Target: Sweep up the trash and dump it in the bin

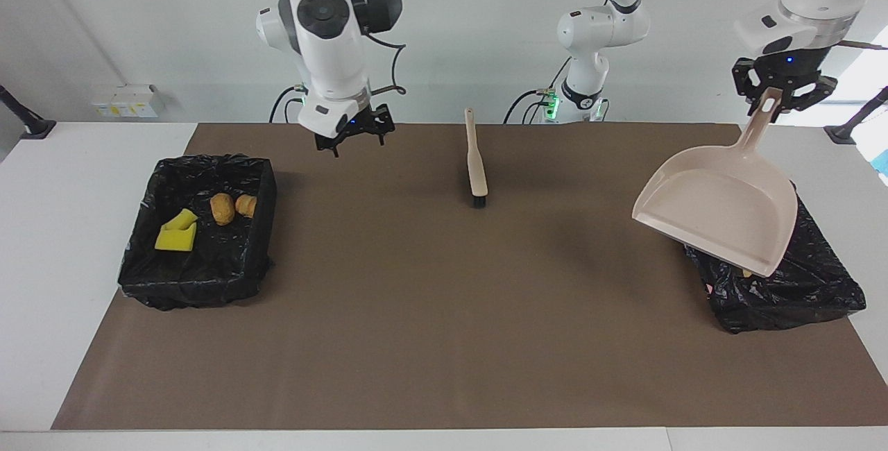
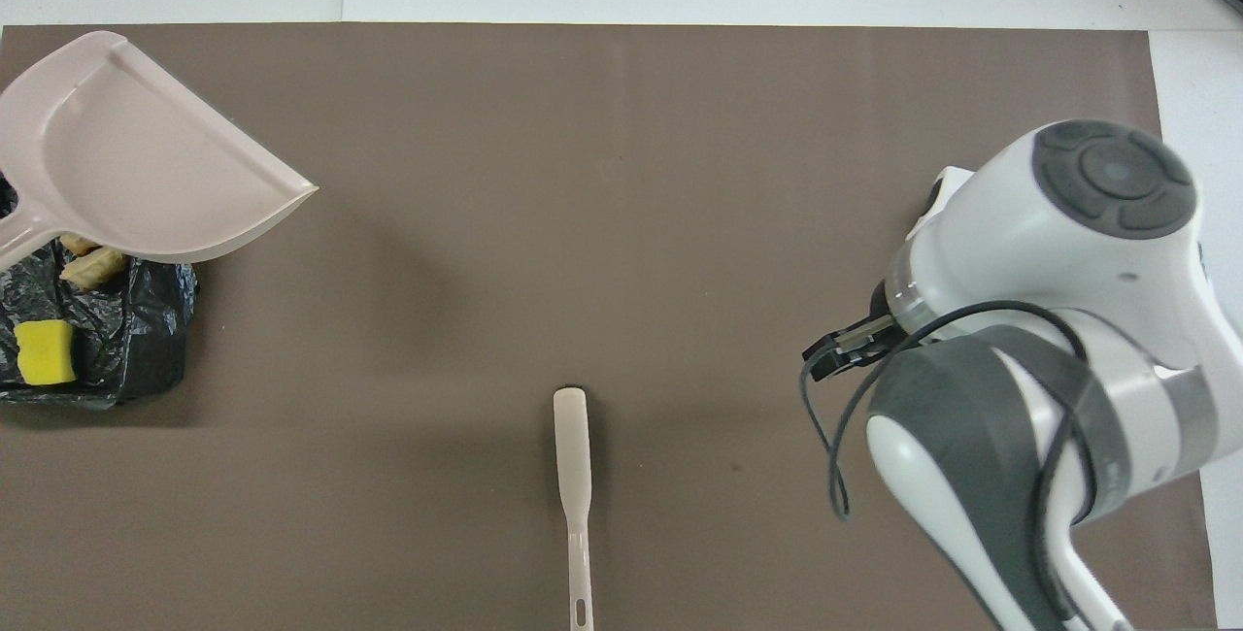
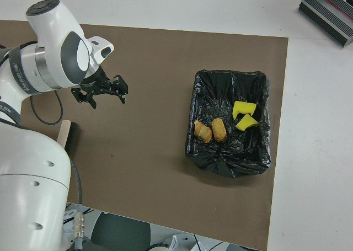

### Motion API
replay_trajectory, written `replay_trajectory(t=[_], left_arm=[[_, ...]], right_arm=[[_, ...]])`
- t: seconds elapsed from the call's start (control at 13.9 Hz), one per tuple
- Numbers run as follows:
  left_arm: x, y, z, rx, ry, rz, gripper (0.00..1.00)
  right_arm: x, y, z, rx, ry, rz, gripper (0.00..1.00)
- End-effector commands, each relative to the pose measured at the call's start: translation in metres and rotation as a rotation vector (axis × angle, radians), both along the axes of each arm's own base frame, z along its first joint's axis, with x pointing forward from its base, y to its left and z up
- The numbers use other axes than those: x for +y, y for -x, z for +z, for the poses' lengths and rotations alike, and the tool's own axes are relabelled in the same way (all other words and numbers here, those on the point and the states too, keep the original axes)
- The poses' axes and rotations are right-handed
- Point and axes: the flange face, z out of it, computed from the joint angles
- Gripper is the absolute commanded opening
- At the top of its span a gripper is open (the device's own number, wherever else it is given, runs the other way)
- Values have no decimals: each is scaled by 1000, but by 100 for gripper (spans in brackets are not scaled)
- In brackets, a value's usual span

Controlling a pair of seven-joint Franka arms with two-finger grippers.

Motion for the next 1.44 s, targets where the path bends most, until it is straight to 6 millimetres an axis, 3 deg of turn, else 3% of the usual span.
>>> replay_trajectory(t=[0.0, 0.22, 0.43, 0.65, 0.72, 1.0, 1.15, 1.22, 1.29, 1.36], left_arm=[[-69, 8, -27, -10, 70, 142, 0], [-168, 10, -87, -70, 122, 268, 0], [-234, 5, -140, -97, 193, 307, 0], [-315, 5, -214, -97, 226, 391, 0], [-327, 6, -225, -102, 236, 393, 0], [-332, 7, -230, -101, 276, 500, 0], [-338, 20, -245, -96, 273, 498, 0], [-351, 30, -255, -97, 280, 470, 0], [-353, 31, -256, -108, 293, 466, 0], [-352, 34, -259, -107, 291, 454, 0]], right_arm=[[-39, -17, 15, -28, 33, 95, 100], [-78, -25, 36, -64, 36, 67, 100], [-114, -30, 54, -93, 42, -7, 100], [-175, -33, 57, -110, 110, -101, 100], [-190, -33, 59, -113, 109, -129, 100], [-190, -32, 77, -146, 95, -296, 100], [-195, -29, 86, -176, 19, -456, 100], [-202, -31, 87, -191, 18, -466, 100], [-216, -31, 87, -199, 5, -486, 100], [-217, -30, 90, -205, 9, -495, 100]])
